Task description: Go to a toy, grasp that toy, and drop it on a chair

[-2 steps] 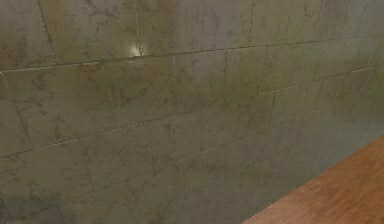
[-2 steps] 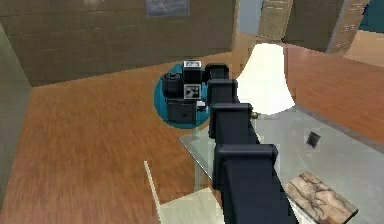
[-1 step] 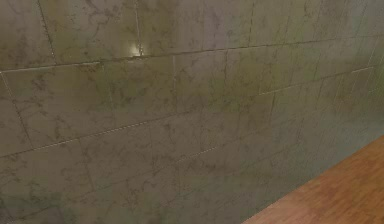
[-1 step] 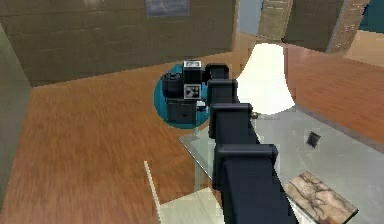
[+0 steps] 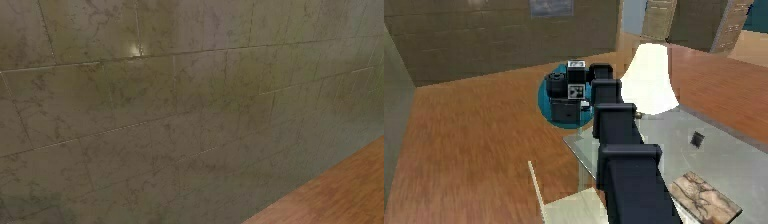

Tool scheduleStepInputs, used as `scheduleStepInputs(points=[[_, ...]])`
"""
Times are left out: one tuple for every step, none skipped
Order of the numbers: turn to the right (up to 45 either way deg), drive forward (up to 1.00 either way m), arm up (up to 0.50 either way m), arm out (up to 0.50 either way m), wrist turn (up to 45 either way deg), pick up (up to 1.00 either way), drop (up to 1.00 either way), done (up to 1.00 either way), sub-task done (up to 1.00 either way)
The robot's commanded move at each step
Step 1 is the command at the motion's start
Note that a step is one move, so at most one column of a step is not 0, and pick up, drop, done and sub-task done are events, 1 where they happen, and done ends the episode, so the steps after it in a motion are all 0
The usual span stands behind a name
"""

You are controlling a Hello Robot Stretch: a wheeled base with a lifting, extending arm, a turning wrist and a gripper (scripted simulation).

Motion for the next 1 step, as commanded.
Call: scheduleStepInputs(points=[[0.0,0.00,0.00,0.00,0.0,0.00,1.00,0.00,0.00]])
